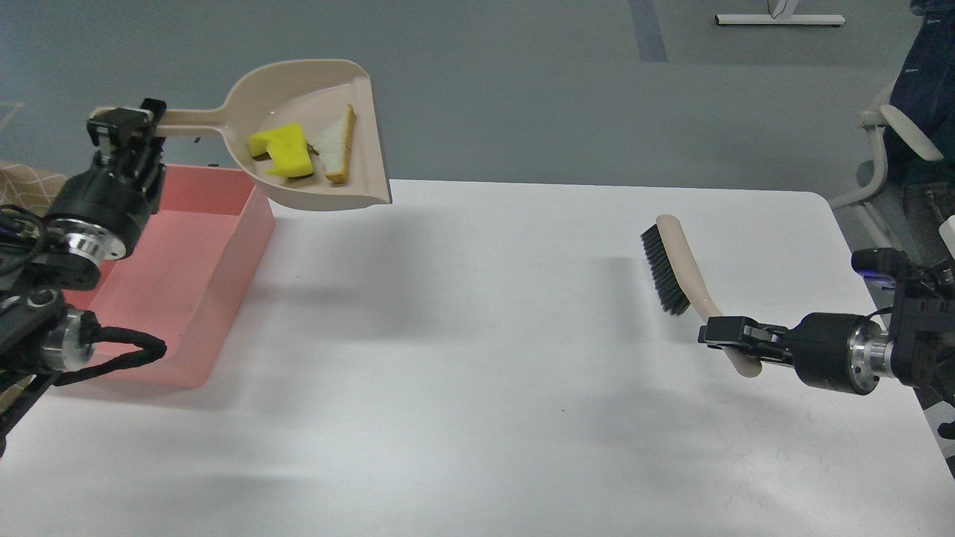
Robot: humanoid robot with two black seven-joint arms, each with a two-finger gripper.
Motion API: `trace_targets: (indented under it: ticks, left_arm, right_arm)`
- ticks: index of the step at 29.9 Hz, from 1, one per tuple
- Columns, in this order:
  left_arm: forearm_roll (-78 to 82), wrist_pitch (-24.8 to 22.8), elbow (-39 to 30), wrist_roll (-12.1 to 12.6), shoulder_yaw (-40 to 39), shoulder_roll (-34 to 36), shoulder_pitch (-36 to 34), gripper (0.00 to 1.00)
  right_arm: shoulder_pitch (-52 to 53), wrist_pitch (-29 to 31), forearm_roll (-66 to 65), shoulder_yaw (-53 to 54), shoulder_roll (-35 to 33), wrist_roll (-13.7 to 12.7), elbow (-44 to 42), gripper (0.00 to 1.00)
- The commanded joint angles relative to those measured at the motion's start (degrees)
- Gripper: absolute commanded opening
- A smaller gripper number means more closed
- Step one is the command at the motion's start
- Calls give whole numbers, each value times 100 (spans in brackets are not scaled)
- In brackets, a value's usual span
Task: Sweep and dump garbage into bin
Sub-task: 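Lift the dustpan with the left gripper and tip it over the pink bin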
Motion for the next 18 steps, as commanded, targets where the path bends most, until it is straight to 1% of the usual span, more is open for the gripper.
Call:
trace_targets:
  ticks: [1,2,3,6,8,10,14,16,17,18]
  left_arm:
    - [-555,-469,43,-60,-243,702,439,0]
    - [-721,-539,104,-87,-269,886,570,0]
    - [-723,-540,104,-87,-270,888,571,0]
    - [-811,-820,490,-210,-270,1125,747,0]
    - [-828,-1179,920,-315,-270,1204,808,0]
    - [-864,-1365,1158,-316,-270,1231,809,0]
    - [-890,-1980,1966,-324,-270,1292,809,0]
    - [-838,-2086,2125,-351,-270,1345,809,0]
    - [-811,-2113,2187,-394,-270,1380,817,0]
    - [-759,-2130,2248,-490,-244,1458,817,0]
  right_arm:
    - [0,3,0,-16,41,-2,-9,0]
    - [0,3,0,-16,58,-2,0,0]
    - [0,3,0,-16,59,-2,0,0]
    - [0,3,0,-25,67,-2,9,0]
    - [0,3,0,-25,67,-2,9,0]
    - [-8,3,0,-25,67,-2,9,0]
    - [-8,3,0,-16,50,-2,9,0]
    - [-8,3,0,-7,41,-2,9,0]
    - [-8,3,0,-7,41,-2,17,0]
    - [-8,3,0,-7,50,7,26,0]
